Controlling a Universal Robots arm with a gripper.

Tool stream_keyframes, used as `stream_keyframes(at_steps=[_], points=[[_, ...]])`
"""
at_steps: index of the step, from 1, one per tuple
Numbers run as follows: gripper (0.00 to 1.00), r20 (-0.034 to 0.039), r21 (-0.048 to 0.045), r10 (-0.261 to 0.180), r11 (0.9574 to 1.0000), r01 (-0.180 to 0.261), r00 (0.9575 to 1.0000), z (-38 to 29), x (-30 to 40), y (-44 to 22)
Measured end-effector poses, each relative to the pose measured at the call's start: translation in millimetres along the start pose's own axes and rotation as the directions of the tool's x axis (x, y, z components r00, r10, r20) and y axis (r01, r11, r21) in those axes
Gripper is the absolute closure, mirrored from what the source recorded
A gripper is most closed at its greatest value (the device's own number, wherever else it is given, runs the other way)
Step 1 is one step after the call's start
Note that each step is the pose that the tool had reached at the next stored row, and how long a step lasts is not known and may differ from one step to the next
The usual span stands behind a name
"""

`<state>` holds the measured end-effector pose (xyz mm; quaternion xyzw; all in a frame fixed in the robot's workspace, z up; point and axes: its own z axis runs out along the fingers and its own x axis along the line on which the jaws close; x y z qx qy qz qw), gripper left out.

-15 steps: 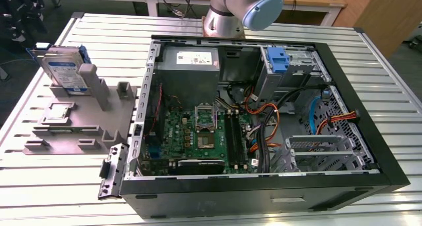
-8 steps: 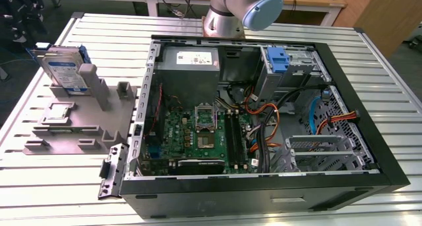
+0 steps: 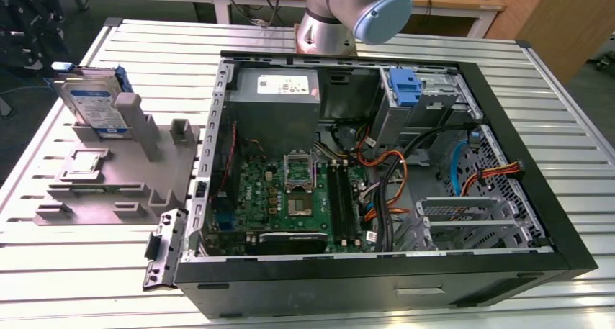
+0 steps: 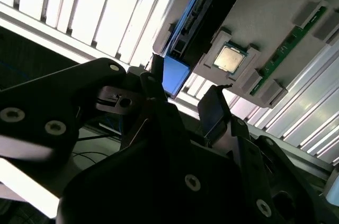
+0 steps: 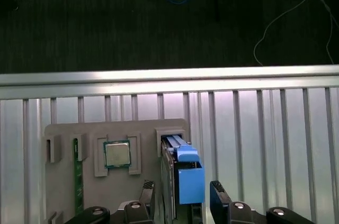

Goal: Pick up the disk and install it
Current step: 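Pick up the disk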

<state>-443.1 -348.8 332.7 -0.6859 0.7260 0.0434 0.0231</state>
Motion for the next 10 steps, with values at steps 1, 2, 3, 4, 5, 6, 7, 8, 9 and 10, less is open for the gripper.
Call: stream_keyframes(at_steps=[1, 2, 3, 4, 5, 6, 7, 8, 9, 10], points=[[0.47, 0.0028, 0.0001, 0.0, 1.0, 0.0, 1.0, 1.1, 0.0, 0.2], [0.47, 0.0053, 0.0001, -0.001, 1.0, 0.001, 1.0, 1.9, -0.1, 0.4], [0.47, 0.0072, 0.0, -0.001, 1.0, 0.001, 1.0, 2.7, -0.2, 0.6], [0.47, 0.0079, -0.0001, -0.001, 1.0, 0.001, 1.0, 3.3, -0.6, 0.7], [0.47, 0.0083, -0.0003, -0.001, 1.0, 0.001, 1.0, 3.9, -1.0, 0.8], [0.47, 0.0085, -0.0003, -0.001, 1.0, 0.001, 1.0, 4.7, -1.5, 0.9], [0.47, 0.0086, -0.0002, -0.001, 1.0, 0.001, 1.0, 5.8, -2.0, 1.0], [0.47, 0.0088, 0.0, -0.001, 1.0, 0.001, 1.0, 7.1, -2.3, 1.2], [0.47, 0.0087, -0.0001, -0.002, 1.0, 0.002, 1.0, 8.3, -2.5, 1.4], [0.47, 0.0087, -0.0002, -0.003, 1.0, 0.003, 1.0, 9.6, -2.7, 1.5]])
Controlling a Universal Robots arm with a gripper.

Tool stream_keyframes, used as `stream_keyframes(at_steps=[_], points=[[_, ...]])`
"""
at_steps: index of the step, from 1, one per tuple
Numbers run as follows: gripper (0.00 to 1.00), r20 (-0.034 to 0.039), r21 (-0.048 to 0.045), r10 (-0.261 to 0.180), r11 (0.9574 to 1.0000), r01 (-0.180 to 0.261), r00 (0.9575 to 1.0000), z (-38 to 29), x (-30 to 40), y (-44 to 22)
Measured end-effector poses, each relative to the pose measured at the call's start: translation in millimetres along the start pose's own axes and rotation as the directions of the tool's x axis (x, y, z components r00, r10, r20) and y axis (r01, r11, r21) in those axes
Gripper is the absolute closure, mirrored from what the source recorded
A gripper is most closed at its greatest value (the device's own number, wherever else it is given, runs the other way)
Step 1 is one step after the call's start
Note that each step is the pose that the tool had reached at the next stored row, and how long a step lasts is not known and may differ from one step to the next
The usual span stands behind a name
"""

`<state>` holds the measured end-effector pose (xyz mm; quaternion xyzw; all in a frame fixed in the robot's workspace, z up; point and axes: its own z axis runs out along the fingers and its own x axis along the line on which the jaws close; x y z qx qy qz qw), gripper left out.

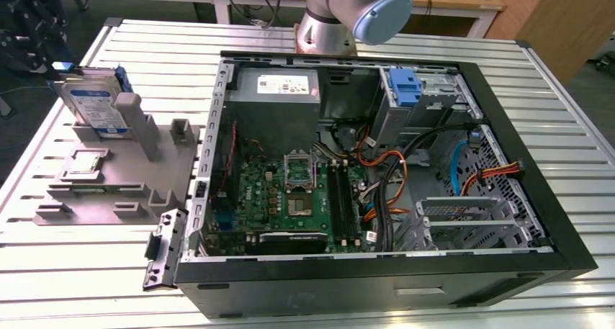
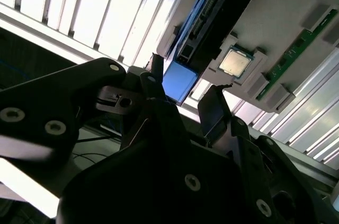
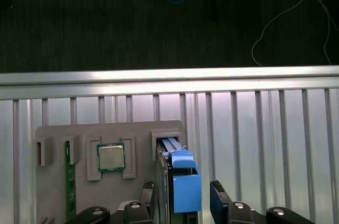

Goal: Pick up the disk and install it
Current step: 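Pick up the disk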

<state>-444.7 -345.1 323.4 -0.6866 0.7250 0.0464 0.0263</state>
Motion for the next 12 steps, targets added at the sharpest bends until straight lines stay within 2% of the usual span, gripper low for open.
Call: stream_keyframes(at_steps=[9, 12], points=[[0.47, -0.0011, -0.0012, -0.004, 1.0, 0.004, 1.0, 10.6, -3.6, 1.2], [0.47, -0.0048, -0.0048, -0.006, 1.0, 0.006, 1.0, 13.7, -3.9, 1.5]])
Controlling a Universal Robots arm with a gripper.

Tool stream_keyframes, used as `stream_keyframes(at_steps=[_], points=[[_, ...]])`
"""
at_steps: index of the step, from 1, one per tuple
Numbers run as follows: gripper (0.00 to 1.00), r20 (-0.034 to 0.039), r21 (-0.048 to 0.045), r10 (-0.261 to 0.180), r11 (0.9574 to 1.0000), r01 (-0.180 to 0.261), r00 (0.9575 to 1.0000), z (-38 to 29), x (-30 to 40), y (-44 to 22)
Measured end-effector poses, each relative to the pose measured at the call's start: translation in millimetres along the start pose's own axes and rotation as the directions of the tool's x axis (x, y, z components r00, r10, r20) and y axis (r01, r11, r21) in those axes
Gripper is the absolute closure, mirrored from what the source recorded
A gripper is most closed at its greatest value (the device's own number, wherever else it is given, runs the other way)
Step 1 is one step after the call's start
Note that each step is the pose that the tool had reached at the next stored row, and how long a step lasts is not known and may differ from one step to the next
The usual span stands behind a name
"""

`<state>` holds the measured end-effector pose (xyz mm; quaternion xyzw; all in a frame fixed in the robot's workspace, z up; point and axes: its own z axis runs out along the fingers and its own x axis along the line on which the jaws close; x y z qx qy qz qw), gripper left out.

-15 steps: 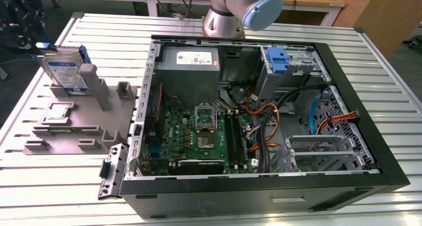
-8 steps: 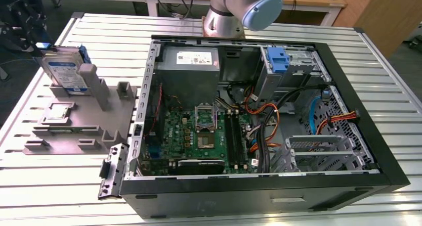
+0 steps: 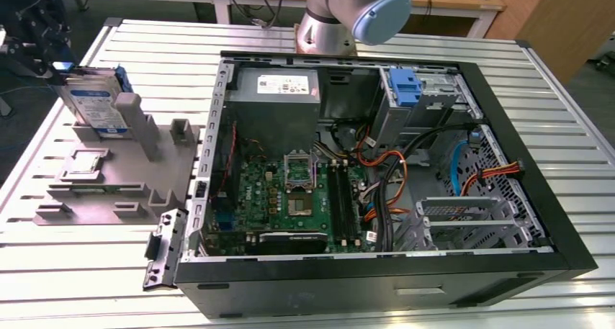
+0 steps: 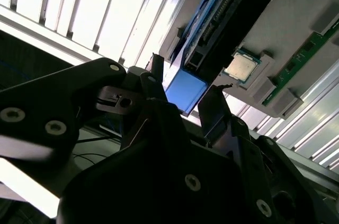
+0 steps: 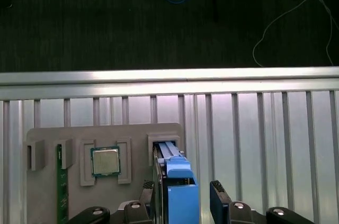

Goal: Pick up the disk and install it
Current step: 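Pick up the disk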

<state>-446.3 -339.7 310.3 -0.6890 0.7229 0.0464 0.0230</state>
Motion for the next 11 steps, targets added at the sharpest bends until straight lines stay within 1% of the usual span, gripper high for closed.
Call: stream_keyframes(at_steps=[3, 4, 5, 6, 8, 9, 11], points=[[0.47, -0.0048, -0.0045, -0.002, 1.0, 0.002, 1.0, 2.8, 0.2, 0.4], [0.47, -0.0056, -0.0048, -0.002, 1.0, 0.002, 1.0, 3.5, 0.3, 0.4], [0.47, -0.0082, -0.0055, -0.002, 1.0, 0.002, 1.0, 4.1, 0.3, 0.4], [0.47, -0.012, -0.0059, -0.002, 1.0, 0.002, 0.9999, 4.9, 0.3, 0.5], [0.47, -0.0231, -0.0057, -0.002, 1.0, 0.002, 0.9997, 6.3, 0.5, 0.4], [0.47, -0.0261, -0.0054, -0.002, 1.0, 0.001, 0.9997, 6.8, 0.6, 0.3], [0.47, -0.0266, -0.0055, -0.002, 1.0, 0.002, 0.9996, 6.9, 0.6, 0.3]])
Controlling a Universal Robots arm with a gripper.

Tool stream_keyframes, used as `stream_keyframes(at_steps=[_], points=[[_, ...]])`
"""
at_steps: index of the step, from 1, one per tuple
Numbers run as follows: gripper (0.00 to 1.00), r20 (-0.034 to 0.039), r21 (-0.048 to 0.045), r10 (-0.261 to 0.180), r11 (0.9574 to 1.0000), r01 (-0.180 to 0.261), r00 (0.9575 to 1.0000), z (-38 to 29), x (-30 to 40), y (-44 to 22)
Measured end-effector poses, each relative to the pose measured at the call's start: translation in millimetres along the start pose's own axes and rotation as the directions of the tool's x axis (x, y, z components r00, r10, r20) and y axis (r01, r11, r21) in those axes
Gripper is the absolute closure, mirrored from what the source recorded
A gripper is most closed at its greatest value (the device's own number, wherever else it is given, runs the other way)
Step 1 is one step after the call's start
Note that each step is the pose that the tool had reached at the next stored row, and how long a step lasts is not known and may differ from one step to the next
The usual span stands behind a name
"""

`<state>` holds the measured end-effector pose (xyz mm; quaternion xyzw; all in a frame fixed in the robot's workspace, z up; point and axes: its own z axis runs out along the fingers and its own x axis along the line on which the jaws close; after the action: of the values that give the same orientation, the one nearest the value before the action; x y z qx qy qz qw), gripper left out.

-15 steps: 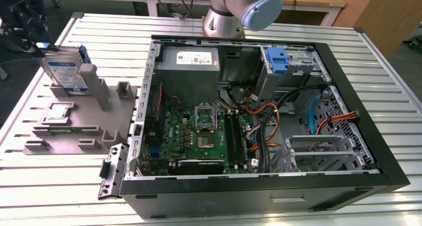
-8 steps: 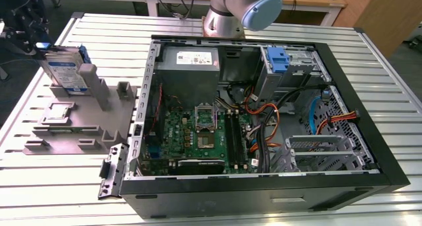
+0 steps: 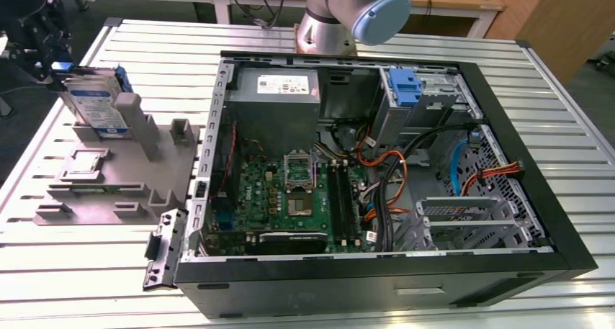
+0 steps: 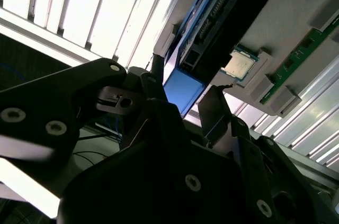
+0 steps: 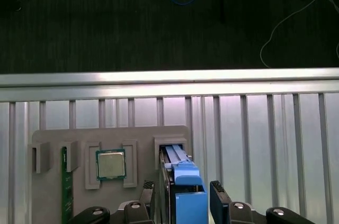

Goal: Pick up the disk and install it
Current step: 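Pick up the disk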

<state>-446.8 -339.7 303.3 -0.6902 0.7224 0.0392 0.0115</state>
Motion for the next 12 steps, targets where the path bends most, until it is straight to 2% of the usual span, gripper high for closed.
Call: stream_keyframes(at_steps=[4, 8, 12], points=[[0.47, -0.0002, 0.0003, 0.0, 1.0, 0.0, 1.0, 0.1, -0.1, 0.0], [0.47, -0.0081, 0.0108, 0.0, 0.9999, 0.0, 1.0, 0.4, 0.0, 0.3], [0.47, -0.0085, 0.0131, -0.001, 0.9999, 0.001, 1.0, 2.2, 0.2, 3.3]])
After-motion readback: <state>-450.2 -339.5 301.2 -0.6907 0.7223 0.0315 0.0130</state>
